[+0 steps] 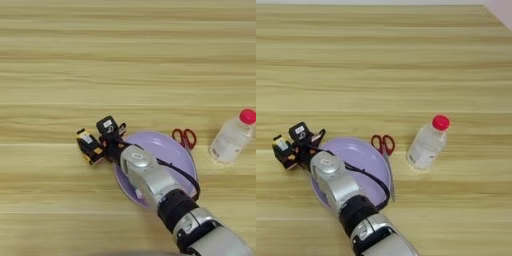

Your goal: Move the objects on the table

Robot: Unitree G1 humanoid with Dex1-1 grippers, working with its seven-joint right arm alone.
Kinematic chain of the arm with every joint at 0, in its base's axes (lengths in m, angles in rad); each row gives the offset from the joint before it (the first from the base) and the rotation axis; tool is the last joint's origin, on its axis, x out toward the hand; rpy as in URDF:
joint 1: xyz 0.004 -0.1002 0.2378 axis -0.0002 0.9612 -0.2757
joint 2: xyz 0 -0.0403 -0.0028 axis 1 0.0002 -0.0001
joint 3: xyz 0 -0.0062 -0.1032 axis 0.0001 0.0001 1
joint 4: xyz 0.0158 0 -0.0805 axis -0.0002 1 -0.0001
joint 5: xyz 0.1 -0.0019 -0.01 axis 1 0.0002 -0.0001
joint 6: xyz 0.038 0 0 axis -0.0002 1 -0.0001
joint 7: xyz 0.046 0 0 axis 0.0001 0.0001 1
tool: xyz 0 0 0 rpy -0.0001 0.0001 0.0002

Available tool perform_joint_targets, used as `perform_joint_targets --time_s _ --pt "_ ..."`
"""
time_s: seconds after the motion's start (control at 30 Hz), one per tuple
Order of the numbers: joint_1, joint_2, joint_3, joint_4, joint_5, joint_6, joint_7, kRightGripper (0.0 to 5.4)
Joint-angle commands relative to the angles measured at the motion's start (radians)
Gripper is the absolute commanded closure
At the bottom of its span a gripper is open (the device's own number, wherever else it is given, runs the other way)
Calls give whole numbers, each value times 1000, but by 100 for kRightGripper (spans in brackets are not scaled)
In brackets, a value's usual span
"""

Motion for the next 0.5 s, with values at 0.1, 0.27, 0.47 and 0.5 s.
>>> perform_joint_targets --time_s 0.1,0.27,0.47,0.5 --pt "-53 174 -3 -68 9 -53 -22 10" --pt "-51 174 -1 -70 8 -53 -22 3" --pt "-43 171 8 -91 8 -52 -23 3" --pt "-41 168 12 -101 2 -55 -27 3"
